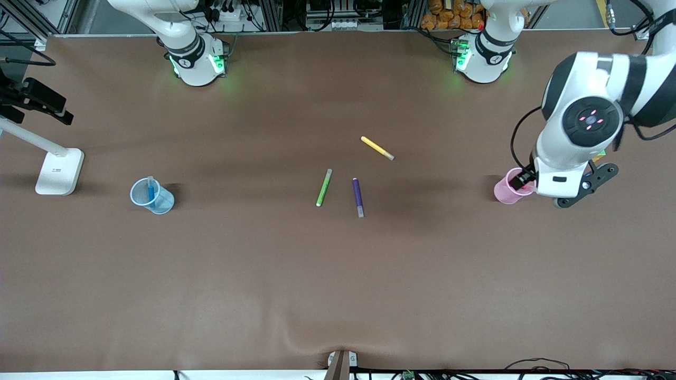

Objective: Place pink and blue markers in matching cups

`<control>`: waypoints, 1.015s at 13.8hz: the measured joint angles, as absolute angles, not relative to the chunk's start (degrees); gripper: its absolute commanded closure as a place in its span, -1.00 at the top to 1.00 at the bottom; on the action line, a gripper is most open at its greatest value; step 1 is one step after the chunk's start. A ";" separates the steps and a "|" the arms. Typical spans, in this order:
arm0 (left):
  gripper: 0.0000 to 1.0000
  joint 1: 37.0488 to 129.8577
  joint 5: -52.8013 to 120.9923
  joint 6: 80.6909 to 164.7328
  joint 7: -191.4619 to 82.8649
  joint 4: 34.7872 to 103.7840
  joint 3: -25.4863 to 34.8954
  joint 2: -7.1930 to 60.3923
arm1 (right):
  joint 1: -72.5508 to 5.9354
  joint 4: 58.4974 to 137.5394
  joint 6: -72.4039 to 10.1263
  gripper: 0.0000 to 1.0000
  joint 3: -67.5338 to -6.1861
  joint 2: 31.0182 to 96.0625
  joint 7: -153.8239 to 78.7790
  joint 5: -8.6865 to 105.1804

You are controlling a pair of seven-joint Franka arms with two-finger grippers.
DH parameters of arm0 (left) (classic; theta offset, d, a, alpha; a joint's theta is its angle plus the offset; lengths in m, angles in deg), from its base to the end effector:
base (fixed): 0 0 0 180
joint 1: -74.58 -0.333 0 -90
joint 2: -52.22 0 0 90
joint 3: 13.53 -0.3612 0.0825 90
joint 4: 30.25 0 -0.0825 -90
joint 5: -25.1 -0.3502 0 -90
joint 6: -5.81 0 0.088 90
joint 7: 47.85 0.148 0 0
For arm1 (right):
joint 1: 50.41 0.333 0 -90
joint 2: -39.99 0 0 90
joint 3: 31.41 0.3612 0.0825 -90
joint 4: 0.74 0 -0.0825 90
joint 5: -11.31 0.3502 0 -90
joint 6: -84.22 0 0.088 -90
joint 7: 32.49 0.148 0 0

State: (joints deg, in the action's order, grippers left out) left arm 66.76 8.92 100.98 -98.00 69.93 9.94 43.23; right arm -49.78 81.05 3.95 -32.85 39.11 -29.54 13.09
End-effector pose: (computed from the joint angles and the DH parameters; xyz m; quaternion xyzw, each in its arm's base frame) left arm 0.5386 -0.0981 0.4844 -0.9518 -0.2640 0.0374 0.1514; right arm 0.4961 -0.0022 0.6833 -0.9994 0.0303 0.0059 0.0154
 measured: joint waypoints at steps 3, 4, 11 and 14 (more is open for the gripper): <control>1.00 66.28 14.49 100.47 -88.34 68.91 9.84 46.54 | -50.52 81.03 3.95 1.00 -32.92 39.11 -29.53 13.10; 1.00 65.82 15.77 100.25 -85.07 68.82 9.82 47.70 | -50.90 81.03 3.96 1.00 -32.92 39.11 -29.55 13.10; 1.00 63.09 16.95 89.38 -60.74 60.72 9.28 55.32 | -51.23 80.98 4.06 1.00 -33.63 39.13 -29.57 13.10; 1.00 62.71 16.97 89.13 -57.25 56.64 7.09 55.40 | -51.23 80.98 4.07 1.00 -33.65 39.14 -29.57 13.11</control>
